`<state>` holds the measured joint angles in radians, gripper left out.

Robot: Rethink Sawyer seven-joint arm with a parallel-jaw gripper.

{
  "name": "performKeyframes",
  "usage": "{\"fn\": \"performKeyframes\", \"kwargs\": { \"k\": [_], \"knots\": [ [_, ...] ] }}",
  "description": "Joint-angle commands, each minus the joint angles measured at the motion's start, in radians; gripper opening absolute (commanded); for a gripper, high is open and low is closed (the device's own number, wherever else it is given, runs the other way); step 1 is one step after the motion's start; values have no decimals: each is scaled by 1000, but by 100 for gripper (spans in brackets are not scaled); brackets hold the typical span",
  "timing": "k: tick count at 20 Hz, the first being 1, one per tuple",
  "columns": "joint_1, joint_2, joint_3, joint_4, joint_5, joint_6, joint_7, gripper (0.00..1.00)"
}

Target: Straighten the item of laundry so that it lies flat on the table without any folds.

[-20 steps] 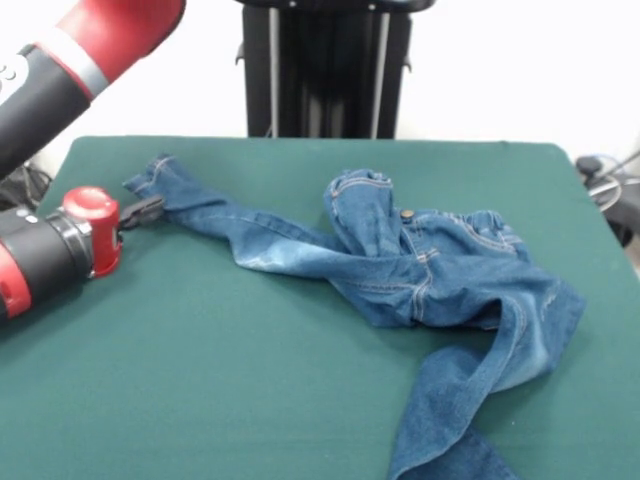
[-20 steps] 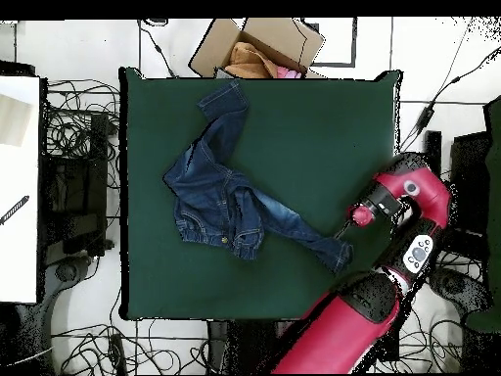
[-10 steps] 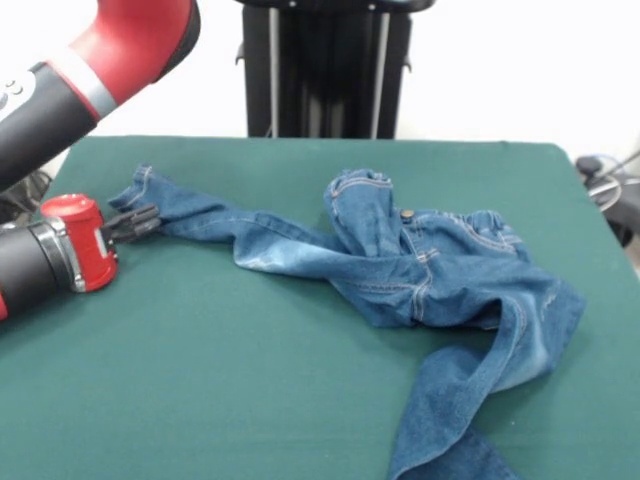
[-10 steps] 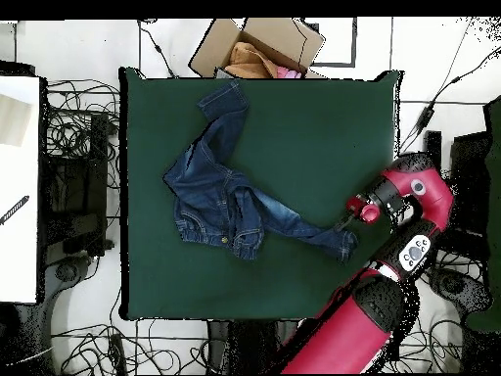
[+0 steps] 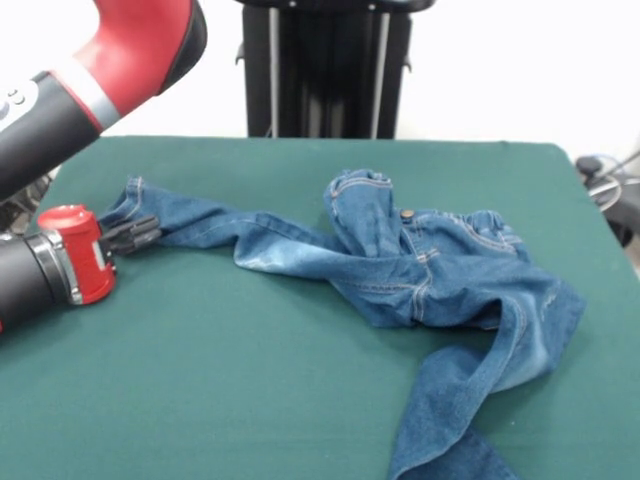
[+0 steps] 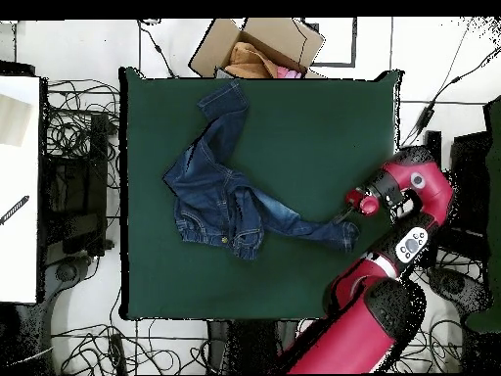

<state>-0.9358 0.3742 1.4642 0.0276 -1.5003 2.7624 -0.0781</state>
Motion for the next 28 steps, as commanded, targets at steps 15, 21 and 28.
{"fn": "performKeyframes", "kwargs": {
  "k": [15,21,28],
  "knots": [
    [39,358,298,73,-604,-629,-506,0],
    [39,357,322,79,-652,-626,-543,0],
    [29,362,367,80,-713,-614,-550,0]
  ]
}}
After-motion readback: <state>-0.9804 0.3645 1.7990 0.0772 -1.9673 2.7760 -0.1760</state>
